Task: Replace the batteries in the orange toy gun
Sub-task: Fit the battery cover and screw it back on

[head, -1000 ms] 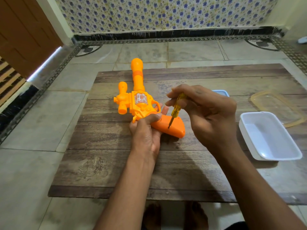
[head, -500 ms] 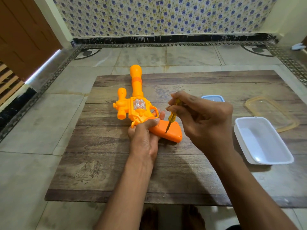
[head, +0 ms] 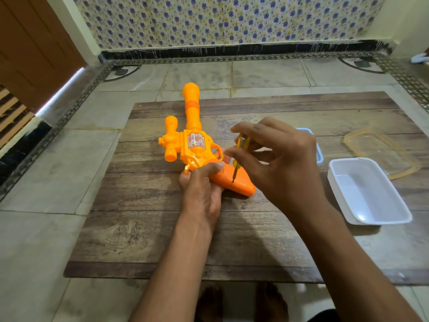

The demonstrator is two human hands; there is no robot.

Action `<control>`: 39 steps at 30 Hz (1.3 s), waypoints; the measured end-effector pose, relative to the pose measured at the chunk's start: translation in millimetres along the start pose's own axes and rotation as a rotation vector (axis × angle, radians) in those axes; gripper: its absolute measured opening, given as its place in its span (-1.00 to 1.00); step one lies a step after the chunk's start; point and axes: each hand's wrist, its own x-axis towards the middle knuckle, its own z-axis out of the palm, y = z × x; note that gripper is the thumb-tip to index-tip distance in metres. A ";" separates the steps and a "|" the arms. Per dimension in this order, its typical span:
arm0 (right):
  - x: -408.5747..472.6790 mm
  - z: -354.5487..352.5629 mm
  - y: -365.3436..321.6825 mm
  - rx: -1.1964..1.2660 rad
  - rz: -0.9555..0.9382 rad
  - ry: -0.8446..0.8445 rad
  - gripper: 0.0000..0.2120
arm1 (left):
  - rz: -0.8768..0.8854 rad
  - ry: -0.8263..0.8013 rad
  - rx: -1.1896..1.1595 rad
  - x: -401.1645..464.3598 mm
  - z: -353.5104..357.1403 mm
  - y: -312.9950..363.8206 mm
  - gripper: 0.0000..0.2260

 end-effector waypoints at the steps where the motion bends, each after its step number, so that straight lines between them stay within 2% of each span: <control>1: -0.1 1.2 -1.5 0.002 -0.010 -0.020 -0.76 | 0.006 0.006 0.009 0.6 -0.5 -0.4 -0.45; 5: 1.0 2.5 -1.9 -0.044 -0.033 -0.001 -0.82 | 0.010 0.037 0.033 1.9 -0.8 -1.3 -0.61; 10: 0.5 -2.7 2.4 -0.086 0.028 0.066 -0.76 | -0.002 0.001 -0.012 3.7 -1.3 -2.3 -0.49; 21: -6.7 6.2 6.7 -0.090 -0.055 0.011 -0.77 | -0.031 -0.007 -0.008 6.2 -2.8 -2.6 -0.51; 25: -8.7 -0.9 4.1 0.055 -0.115 -0.100 -0.67 | -0.039 -0.015 -0.029 9.6 -3.9 -2.3 -0.49; 29: -5.6 1.8 4.4 0.161 -0.086 -0.123 -0.62 | -0.020 -0.018 -0.016 10.1 -5.5 -3.2 -0.51; 39: -2.5 -8.7 6.2 0.111 -0.022 -0.141 -0.87 | -0.013 -0.025 -0.066 9.0 -4.4 -1.4 -0.47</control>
